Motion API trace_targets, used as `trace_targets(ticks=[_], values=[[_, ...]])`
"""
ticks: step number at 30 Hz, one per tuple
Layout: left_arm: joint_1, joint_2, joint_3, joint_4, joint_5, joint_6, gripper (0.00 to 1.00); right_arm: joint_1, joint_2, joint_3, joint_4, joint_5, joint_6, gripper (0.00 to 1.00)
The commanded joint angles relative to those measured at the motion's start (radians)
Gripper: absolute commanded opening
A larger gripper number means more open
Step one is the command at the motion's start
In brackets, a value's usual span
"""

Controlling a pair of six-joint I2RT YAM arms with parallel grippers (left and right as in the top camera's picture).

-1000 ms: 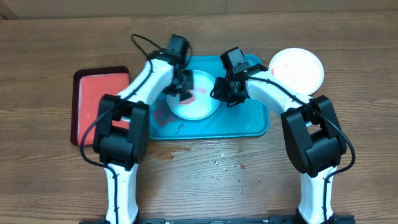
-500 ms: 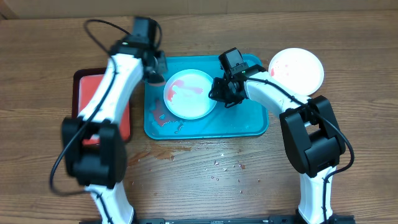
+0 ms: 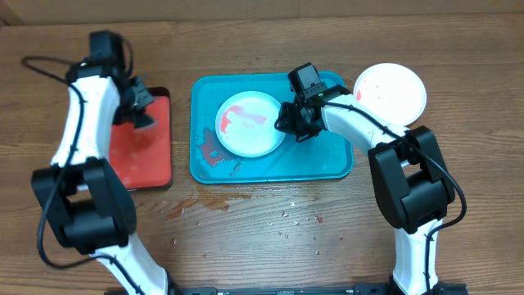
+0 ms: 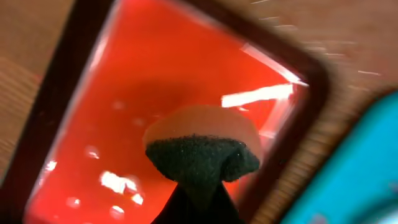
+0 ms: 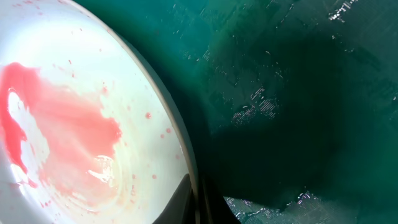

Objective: Clean dirty plates on tray and stack at the side

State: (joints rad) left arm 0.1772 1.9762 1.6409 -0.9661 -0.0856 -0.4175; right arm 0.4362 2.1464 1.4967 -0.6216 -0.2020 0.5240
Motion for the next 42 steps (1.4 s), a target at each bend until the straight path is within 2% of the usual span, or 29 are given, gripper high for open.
trace_targets(ticks=[1, 5, 6, 7, 8, 9, 10, 12, 18, 19, 21, 27, 31, 37, 42], values=[[0.051, 0.084, -0.011, -0.002, -0.013, -0.036, 0.04, -0.013, 0.021, -0.016, -0.009, 0.045, 0.0, 0.04], [0.072, 0.128, -0.011, -0.006, 0.011, -0.035, 0.06, -0.013, 0.021, -0.016, -0.008, 0.045, 0.0, 0.04], [0.072, 0.13, -0.011, -0.007, 0.013, -0.035, 0.09, -0.013, 0.021, -0.016, -0.007, 0.045, 0.0, 0.05], [0.071, 0.13, -0.011, -0.008, 0.013, -0.034, 0.17, -0.013, 0.021, -0.016, -0.005, 0.045, 0.0, 0.08], [0.071, 0.129, -0.01, -0.008, 0.015, -0.031, 0.26, -0.013, 0.021, -0.016, -0.003, 0.045, 0.0, 0.1], [0.071, 0.122, -0.008, -0.007, 0.023, -0.026, 0.43, -0.013, 0.021, -0.016, -0.003, 0.045, 0.0, 0.11], [0.071, 0.119, -0.005, -0.007, 0.031, -0.013, 0.66, -0.013, 0.021, -0.016, -0.002, 0.045, 0.0, 0.12], [0.071, 0.108, 0.011, -0.014, 0.058, 0.015, 1.0, -0.013, 0.021, -0.016, 0.0, 0.045, 0.0, 0.15], [0.072, 0.037, 0.11, -0.083, 0.083, 0.021, 1.0, -0.013, 0.021, -0.016, 0.0, 0.044, 0.0, 0.15], [0.072, 0.014, 0.126, -0.091, 0.083, 0.02, 1.0, -0.013, 0.02, -0.015, -0.002, 0.042, 0.0, 0.14], [0.072, -0.039, 0.141, -0.095, 0.082, 0.01, 1.0, -0.013, 0.012, 0.001, -0.027, 0.015, 0.0, 0.04], [0.071, -0.137, 0.141, -0.092, 0.082, 0.01, 1.0, -0.01, -0.057, 0.084, -0.106, 0.043, -0.072, 0.04], [0.071, -0.134, 0.14, -0.093, 0.082, 0.01, 1.0, 0.006, -0.123, 0.15, -0.177, 0.263, -0.094, 0.04], [0.071, -0.131, 0.14, -0.093, 0.082, 0.01, 1.0, 0.092, -0.205, 0.24, -0.262, 0.594, -0.253, 0.04], [0.071, -0.131, 0.14, -0.093, 0.082, 0.01, 1.0, 0.218, -0.228, 0.282, -0.246, 0.851, -0.376, 0.04]])
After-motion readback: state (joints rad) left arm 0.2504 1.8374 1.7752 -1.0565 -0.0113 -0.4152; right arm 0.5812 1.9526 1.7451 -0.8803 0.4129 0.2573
